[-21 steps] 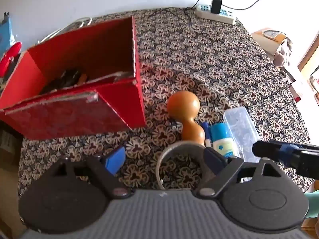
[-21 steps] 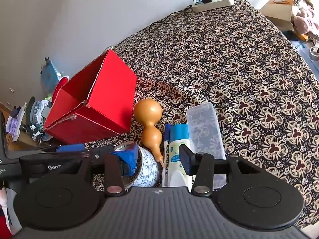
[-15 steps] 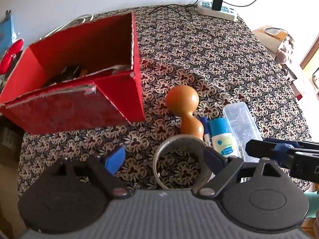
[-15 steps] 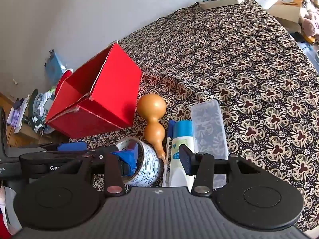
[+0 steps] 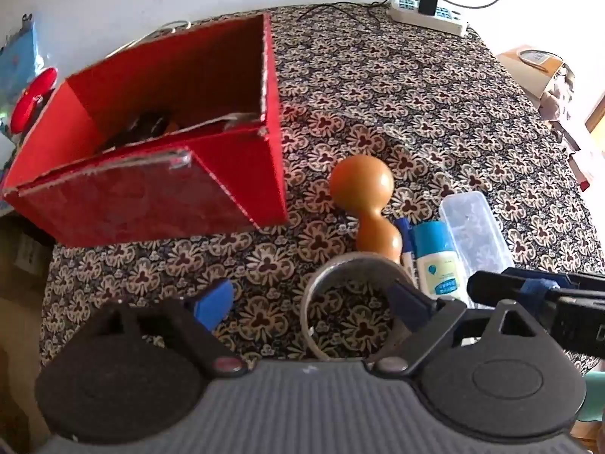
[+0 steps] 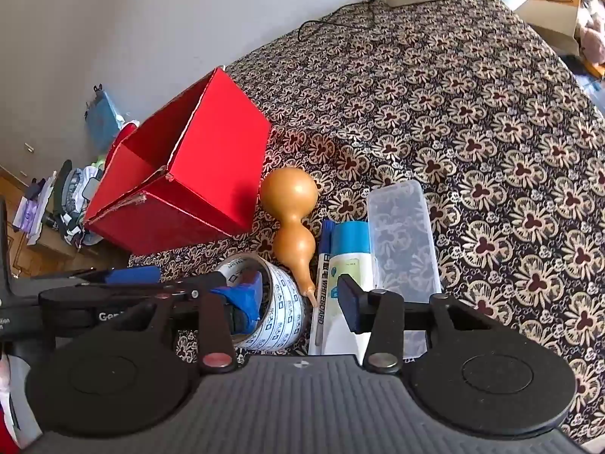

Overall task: Organize rigid objects
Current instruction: 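Move the left gripper toward the clear tape roll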

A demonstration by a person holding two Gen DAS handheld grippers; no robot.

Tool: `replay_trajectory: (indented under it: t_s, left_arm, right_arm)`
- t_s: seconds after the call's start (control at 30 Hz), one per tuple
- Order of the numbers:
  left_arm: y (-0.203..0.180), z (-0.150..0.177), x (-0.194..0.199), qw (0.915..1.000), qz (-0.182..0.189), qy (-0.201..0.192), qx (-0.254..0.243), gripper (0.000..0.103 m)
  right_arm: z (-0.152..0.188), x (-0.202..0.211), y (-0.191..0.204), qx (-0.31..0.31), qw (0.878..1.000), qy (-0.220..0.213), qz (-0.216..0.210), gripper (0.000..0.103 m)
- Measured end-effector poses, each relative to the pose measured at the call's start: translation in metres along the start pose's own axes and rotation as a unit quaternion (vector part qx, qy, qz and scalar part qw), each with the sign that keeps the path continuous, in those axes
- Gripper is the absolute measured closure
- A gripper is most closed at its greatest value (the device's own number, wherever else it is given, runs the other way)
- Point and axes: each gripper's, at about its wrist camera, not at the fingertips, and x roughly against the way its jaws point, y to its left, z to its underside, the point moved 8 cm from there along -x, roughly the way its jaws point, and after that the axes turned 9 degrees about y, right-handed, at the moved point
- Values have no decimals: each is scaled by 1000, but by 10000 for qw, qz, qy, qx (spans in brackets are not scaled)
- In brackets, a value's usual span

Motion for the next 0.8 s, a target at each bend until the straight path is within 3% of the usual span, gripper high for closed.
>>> replay_trajectory:
  t_s: [0.8]
  left_arm:
    - [0, 11, -9, 9986, -528, -45, -7, 9]
  right_arm:
    - [5, -15, 1, 32, 9991, 290, -310, 76]
